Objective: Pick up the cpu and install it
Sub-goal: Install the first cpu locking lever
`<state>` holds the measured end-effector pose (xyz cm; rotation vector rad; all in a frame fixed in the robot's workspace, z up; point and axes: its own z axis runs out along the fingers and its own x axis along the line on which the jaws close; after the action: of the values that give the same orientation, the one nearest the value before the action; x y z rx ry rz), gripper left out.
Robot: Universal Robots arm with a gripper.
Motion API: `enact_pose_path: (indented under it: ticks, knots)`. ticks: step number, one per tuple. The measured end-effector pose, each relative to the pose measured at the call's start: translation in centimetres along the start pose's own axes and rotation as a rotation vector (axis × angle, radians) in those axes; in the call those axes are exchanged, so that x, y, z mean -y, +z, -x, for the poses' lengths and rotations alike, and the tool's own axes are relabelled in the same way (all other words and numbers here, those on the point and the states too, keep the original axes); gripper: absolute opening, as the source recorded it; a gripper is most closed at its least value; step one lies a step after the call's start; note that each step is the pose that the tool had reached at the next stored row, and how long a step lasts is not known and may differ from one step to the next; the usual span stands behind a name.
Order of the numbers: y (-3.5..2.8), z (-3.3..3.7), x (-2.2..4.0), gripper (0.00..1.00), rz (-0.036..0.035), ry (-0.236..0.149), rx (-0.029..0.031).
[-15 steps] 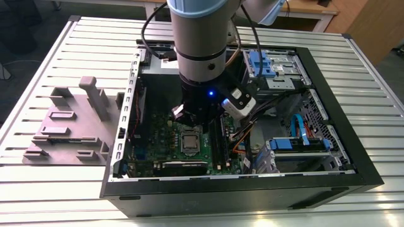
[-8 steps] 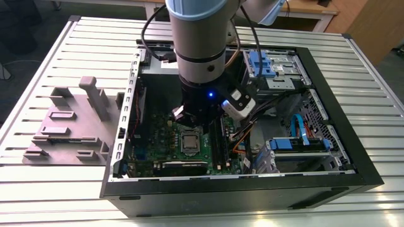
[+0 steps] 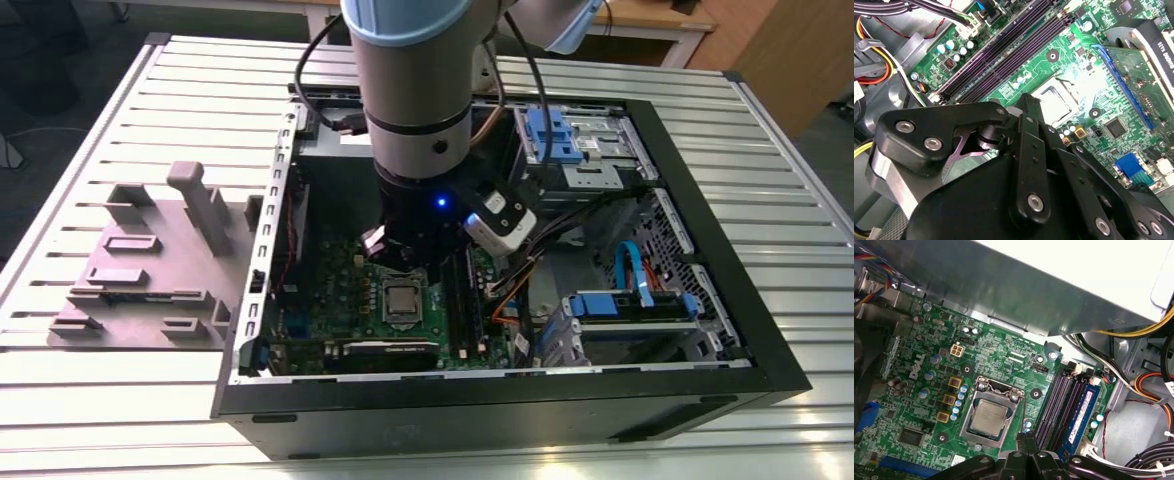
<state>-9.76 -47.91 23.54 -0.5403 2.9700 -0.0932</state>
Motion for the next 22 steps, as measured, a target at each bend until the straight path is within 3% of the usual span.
enact_pose_path:
  ticks: [6,22]
  knots:
    - [0.13,-0.05,0.04,0.1,0.0,0.0,0.0002]
    - [1.51,-0.28,0.16,0.1,-0.0013,0.0,-0.0003]
